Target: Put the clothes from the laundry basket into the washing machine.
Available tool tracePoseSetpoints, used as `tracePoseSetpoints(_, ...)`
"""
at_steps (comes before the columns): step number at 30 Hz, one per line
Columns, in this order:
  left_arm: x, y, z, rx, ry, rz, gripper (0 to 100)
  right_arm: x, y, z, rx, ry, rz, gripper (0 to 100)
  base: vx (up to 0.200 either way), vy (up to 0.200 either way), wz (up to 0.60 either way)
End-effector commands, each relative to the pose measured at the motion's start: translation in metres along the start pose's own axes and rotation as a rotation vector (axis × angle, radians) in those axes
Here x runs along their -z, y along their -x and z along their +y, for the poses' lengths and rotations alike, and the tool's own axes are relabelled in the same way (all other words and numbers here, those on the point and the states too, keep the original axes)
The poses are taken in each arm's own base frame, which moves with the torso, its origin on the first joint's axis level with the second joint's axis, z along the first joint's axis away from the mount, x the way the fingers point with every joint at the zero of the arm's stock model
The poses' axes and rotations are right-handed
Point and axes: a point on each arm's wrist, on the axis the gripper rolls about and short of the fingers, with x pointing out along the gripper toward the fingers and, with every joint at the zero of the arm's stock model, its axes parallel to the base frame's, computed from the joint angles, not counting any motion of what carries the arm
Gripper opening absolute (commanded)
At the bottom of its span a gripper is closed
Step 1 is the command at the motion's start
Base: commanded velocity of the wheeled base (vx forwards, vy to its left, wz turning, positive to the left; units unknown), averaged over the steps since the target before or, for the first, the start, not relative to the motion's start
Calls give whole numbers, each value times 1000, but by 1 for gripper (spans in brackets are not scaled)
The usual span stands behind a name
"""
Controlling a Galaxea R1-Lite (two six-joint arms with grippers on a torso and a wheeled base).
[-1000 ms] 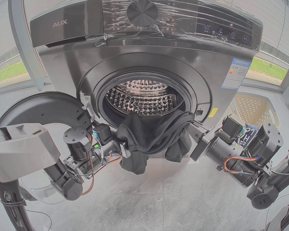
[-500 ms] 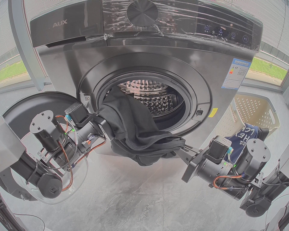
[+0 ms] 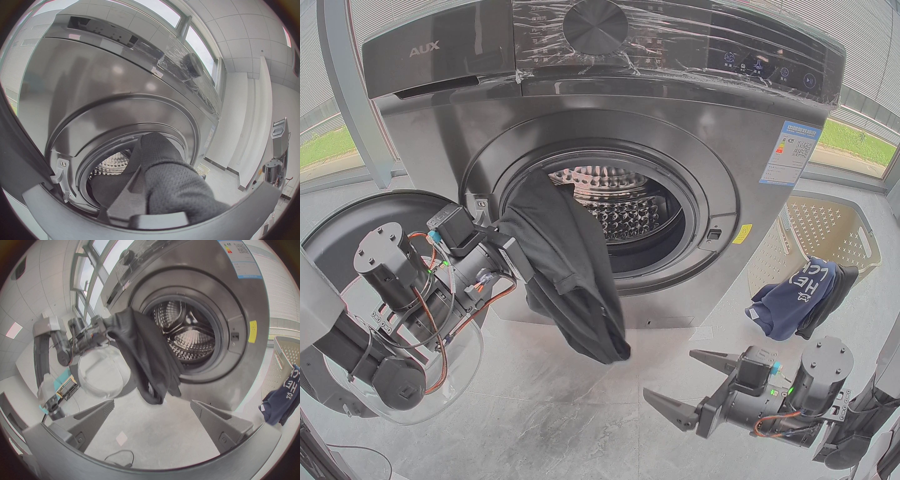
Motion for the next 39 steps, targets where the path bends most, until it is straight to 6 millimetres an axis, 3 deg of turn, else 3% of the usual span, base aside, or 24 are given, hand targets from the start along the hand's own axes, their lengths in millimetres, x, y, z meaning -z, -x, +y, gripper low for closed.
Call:
tracePoseSetpoints(1, 0, 4, 1, -26, -1, 6, 0, 14, 20, 7, -36, 20, 82, 100, 0, 0, 0)
tracePoseSetpoints(7, -3, 17, -4, -15, 7, 22, 0, 30, 37, 14, -70, 36, 173, 100, 0, 0, 0)
tracePoseSetpoints(13, -2, 20, -7, -11, 48, 30, 0, 4, 34, 3, -24, 20, 34, 100, 0, 0, 0)
tracePoseSetpoints(21, 4, 31, -11, -7, 59, 74, 0, 2, 31, -4, 1, 30, 22, 100, 0, 0, 0)
tracePoseSetpoints(24, 4, 42, -11, -12, 59, 96, 0, -7, 26, -4, 12, 25, -27, 100, 0, 0, 0)
tracePoseSetpoints(39, 13, 55, -9, 2, 48, 162, 0, -17, 13, -21, 90, 11, -80, 100, 0, 0, 0)
